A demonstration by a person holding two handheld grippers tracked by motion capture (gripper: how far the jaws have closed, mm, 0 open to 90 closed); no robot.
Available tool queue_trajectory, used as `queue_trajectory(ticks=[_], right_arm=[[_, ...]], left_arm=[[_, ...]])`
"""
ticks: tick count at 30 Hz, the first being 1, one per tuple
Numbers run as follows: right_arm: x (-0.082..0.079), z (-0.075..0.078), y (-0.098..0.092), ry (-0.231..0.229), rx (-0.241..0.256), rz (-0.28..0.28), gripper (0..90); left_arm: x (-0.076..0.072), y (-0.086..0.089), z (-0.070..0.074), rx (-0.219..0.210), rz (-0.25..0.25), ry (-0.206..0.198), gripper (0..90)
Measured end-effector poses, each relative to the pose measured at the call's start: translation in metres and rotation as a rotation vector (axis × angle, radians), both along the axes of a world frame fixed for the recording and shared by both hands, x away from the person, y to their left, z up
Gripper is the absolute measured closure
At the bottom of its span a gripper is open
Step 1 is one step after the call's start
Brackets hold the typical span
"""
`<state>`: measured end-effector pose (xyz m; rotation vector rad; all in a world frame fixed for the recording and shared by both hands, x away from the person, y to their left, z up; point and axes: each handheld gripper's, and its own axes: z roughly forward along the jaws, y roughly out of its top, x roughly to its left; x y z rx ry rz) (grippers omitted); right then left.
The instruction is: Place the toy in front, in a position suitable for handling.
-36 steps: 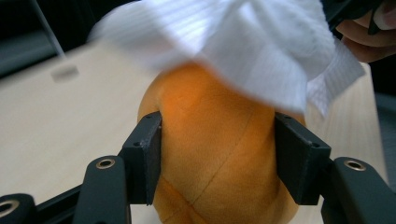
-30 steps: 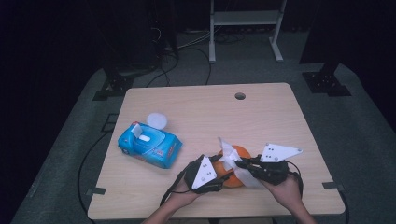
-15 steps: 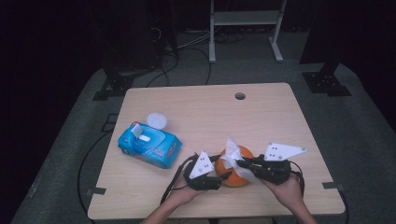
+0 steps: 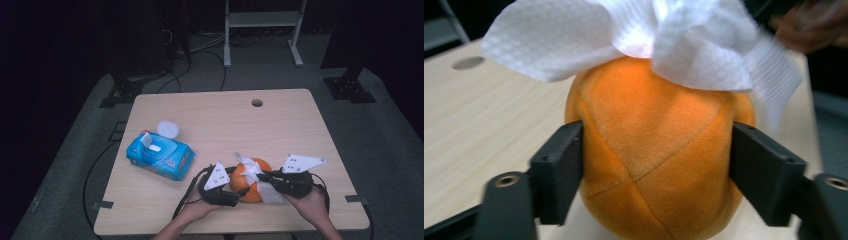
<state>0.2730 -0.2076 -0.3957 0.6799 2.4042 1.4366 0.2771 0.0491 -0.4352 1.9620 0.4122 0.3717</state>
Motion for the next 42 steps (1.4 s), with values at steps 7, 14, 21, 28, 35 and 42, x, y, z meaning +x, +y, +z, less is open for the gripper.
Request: queue_trajectory(ticks=[7, 14, 21, 28, 35, 42], right_arm=[[-0.002, 0.009, 0.003, -0.026, 0.005, 0.007, 86.0], [0.01, -0.009, -0.018, 0.076, 0.018, -0.049, 85.9], [0.002, 0.001, -0.01, 0.024, 0.013, -0.034, 85.9], [-0.002, 0.008, 0.001, -0.03, 0.013, 0.016, 85.9], [0.008, -0.003, -0.013, 0.042, 0.027, -0.03, 85.9], [-0.006, 0.008, 0.009, -0.025, 0.019, 0.048, 85.9]], left_arm=[[-0.008, -0.002, 0.001, 0.056, -0.049, -0.107, 35.3], [0.008, 0.005, 0.002, -0.027, -0.026, 0.063, 18.1], [-0.004, 0.002, 0.002, 0.019, -0.05, -0.071, 34.7], [-0.009, -0.001, 0.0, 0.053, -0.07, -0.126, 34.2], [0.007, 0.003, 0.001, -0.031, -0.053, 0.053, 14.7], [-0.008, -0.002, 0.004, 0.045, -0.057, -0.098, 34.6]])
